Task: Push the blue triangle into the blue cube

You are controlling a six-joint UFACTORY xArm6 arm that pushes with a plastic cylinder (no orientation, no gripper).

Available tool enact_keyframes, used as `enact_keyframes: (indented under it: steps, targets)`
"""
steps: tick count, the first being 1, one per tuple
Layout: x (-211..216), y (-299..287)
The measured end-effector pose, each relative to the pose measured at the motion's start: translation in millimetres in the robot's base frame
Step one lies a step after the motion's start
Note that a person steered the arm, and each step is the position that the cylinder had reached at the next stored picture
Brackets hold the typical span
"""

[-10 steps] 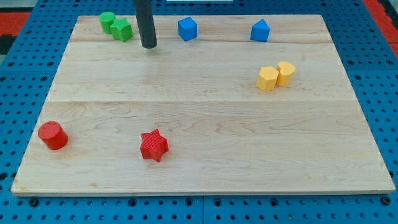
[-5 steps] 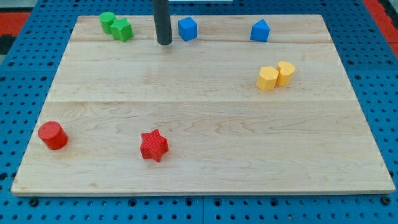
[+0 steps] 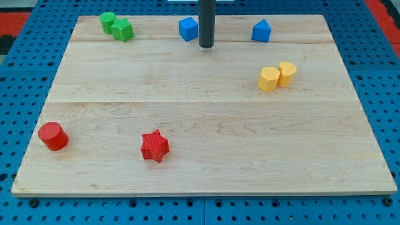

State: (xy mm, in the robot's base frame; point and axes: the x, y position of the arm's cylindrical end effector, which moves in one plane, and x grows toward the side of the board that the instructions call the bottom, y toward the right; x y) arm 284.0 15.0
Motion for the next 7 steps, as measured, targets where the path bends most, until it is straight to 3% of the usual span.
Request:
enact_keyframes:
  steps: [7]
  targets:
    - [0,103]
